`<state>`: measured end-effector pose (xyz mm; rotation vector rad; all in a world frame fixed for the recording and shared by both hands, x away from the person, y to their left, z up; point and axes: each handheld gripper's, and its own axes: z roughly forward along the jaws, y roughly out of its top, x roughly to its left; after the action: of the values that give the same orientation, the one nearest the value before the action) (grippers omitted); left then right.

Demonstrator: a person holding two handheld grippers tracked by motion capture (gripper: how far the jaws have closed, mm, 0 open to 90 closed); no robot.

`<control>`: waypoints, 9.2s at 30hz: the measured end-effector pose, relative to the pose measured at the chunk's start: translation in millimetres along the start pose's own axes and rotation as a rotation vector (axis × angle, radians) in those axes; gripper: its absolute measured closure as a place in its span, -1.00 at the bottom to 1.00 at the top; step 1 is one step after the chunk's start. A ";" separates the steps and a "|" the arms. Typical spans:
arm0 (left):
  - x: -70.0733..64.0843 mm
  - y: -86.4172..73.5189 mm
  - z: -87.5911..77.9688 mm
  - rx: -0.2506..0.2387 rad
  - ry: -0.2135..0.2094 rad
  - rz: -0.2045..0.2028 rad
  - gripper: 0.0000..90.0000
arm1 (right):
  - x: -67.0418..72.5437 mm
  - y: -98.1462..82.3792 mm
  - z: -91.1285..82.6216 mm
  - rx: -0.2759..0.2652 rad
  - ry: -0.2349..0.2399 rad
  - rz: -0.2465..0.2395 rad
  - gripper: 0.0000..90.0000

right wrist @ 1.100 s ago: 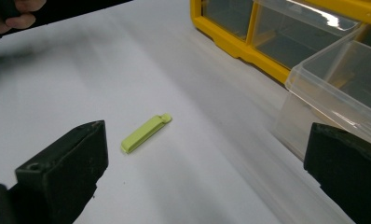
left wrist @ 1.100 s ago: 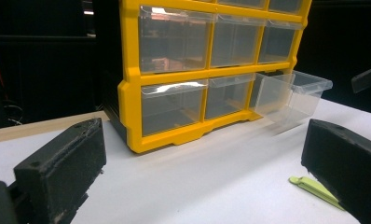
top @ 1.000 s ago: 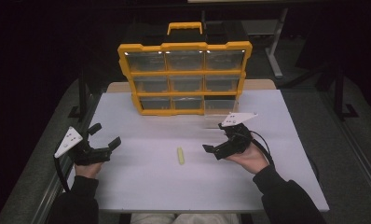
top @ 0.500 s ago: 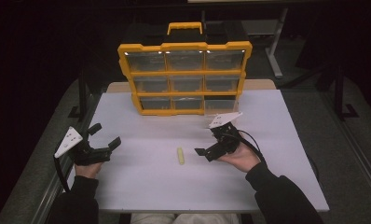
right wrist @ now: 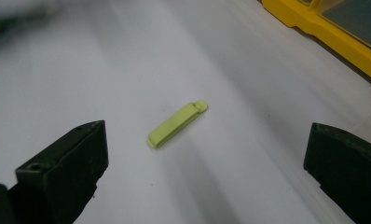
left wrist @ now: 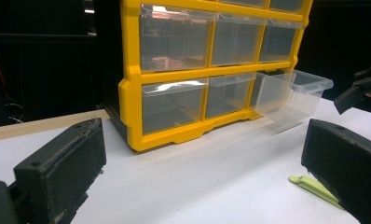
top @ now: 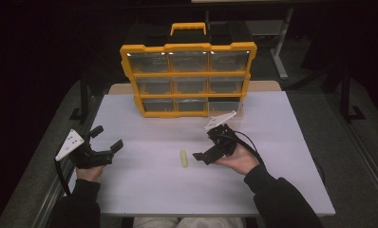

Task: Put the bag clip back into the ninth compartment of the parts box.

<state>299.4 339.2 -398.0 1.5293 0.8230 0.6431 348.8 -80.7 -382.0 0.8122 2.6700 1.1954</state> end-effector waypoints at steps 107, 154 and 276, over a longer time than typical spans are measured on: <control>0.5 -2.3 3.6 0.014 -0.043 -0.025 -1.00 | 15.4 28.0 75.7 0.297 -0.011 -0.018 0.71; -1.4 -5.6 2.4 0.021 -0.047 -0.024 -1.00 | -22.5 40.6 -15.4 0.027 0.034 0.081 0.71; -2.8 -9.1 5.6 0.041 -0.063 -0.028 -1.00 | -75.7 -26.6 -71.0 -0.128 -0.313 0.391 -1.00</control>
<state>301.0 333.8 -407.5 1.5644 0.8122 0.5584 380.5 -181.0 -361.3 1.4127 2.2234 1.1769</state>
